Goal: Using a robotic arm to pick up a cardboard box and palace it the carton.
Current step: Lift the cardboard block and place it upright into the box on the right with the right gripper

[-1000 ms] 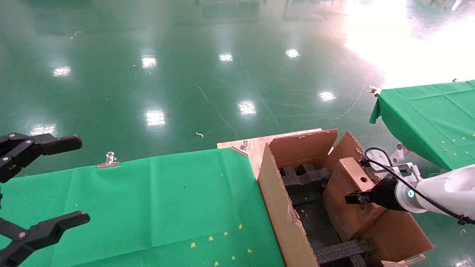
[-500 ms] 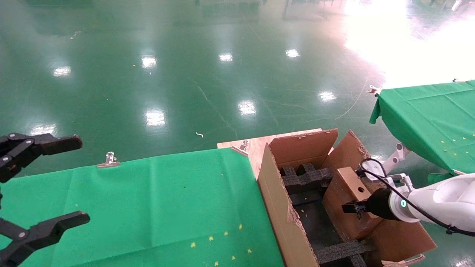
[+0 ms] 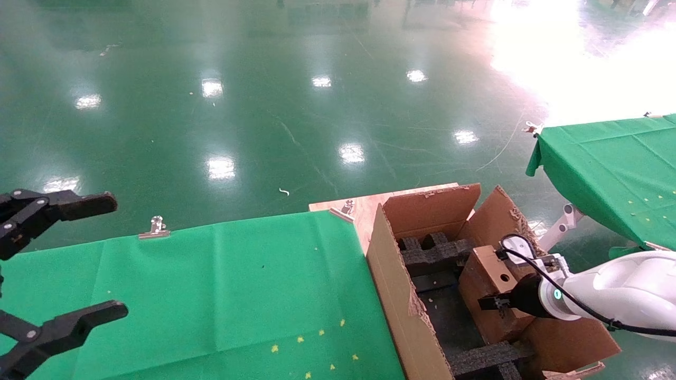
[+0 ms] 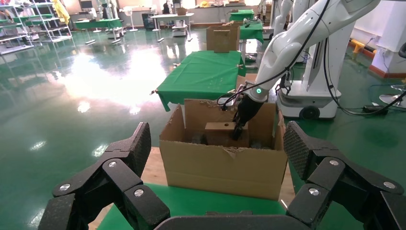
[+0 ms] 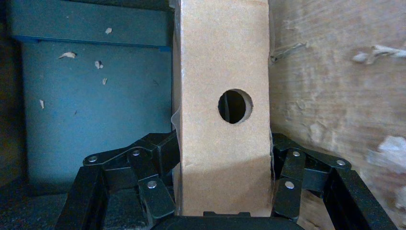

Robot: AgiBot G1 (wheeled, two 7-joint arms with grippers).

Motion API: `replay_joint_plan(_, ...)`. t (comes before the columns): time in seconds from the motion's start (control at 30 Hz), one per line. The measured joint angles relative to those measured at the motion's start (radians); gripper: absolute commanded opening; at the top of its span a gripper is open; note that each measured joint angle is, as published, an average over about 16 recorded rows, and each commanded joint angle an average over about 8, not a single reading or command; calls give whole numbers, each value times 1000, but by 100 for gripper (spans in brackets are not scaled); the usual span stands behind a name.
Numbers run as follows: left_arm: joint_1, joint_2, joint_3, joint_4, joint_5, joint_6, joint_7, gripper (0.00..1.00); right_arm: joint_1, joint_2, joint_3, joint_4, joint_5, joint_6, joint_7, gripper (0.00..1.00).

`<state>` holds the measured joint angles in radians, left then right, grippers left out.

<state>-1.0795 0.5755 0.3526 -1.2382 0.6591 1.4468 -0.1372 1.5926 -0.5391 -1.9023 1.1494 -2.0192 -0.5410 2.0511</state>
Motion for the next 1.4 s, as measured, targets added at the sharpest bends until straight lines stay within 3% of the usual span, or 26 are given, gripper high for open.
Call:
replay_joint_plan(0.1, 0, 0, 0, 0, 0, 0, 0, 100, -7, -13, -2, -20, 18, 6, -14, 4)
replay_joint_plan(0.33, 0, 0, 0, 0, 0, 0, 0, 100, -16, -28, -4, -47, 46, 14, -36, 92)
replay_joint_plan(0.37, 0, 0, 0, 0, 0, 0, 0, 100, -17, -29, -4, -48, 48, 14, -37, 100)
replay_joint_plan(1.07, 0, 0, 0, 0, 0, 0, 0, 100, 5, -9, 0, -32, 44, 8, -48, 100)
replay_joint_plan(1.4, 0, 0, 0, 0, 0, 0, 0, 100, 72, 24, 31, 12, 35, 11, -48, 100)
